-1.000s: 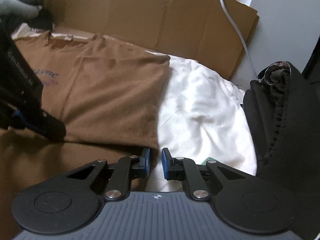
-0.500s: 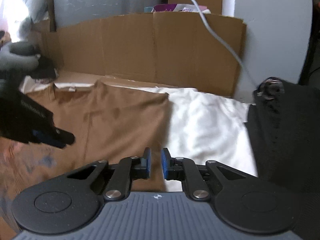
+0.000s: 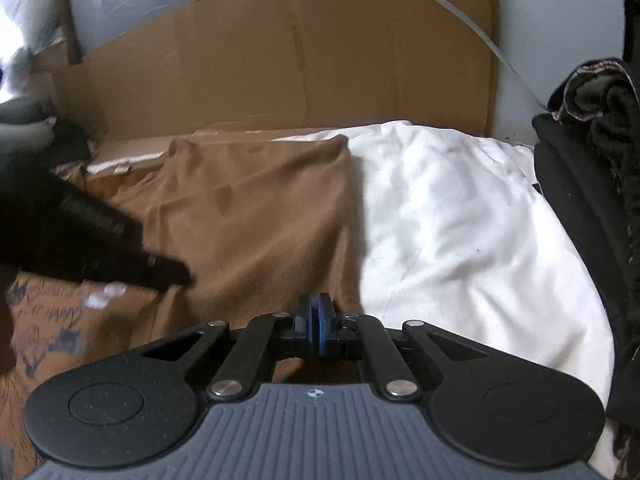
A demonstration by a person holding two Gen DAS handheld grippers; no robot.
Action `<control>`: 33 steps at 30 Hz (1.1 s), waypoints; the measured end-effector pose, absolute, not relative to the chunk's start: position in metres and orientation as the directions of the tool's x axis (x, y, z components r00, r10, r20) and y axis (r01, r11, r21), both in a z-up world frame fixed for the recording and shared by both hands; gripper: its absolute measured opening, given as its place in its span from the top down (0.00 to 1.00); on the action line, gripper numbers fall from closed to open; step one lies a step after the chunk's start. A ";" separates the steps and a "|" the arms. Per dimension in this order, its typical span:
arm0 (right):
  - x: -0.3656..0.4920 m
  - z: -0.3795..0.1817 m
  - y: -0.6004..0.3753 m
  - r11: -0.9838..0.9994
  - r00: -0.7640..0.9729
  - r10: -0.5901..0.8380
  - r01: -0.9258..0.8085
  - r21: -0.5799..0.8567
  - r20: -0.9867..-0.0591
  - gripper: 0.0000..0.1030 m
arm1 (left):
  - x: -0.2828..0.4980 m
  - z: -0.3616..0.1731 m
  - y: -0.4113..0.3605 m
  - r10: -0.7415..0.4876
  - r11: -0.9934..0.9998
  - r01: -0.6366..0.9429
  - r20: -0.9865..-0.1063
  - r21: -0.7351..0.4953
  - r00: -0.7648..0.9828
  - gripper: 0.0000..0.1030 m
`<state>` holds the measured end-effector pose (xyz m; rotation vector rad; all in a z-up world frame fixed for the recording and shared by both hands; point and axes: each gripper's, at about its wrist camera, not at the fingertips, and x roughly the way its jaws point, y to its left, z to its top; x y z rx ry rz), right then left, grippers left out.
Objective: Fold clothes
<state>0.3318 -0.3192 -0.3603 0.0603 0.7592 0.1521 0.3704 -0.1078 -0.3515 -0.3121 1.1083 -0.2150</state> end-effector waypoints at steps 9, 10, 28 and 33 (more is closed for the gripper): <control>0.295 -0.355 -0.329 0.983 0.676 0.159 -0.177 0.052 -0.720 0.93 | 0.356 -0.327 -0.105 -0.322 0.939 0.036 -0.840 -0.342 0.436 0.84; 0.292 -0.355 -0.331 0.983 0.673 0.161 -0.177 0.055 -0.722 0.94 | 0.354 -0.324 -0.108 -0.333 0.936 0.047 -0.838 -0.348 0.433 0.84; 0.310 -0.345 -0.317 0.985 0.590 0.101 -0.174 -0.004 -0.801 0.91 | 0.336 -0.344 -0.138 -0.330 0.942 0.058 -0.872 -0.332 0.361 0.74; 0.314 -0.307 -0.315 0.987 0.602 0.117 -0.156 0.027 -0.790 0.47 | 0.331 -0.322 -0.143 -0.239 0.971 0.056 -0.904 -0.234 0.355 0.11</control>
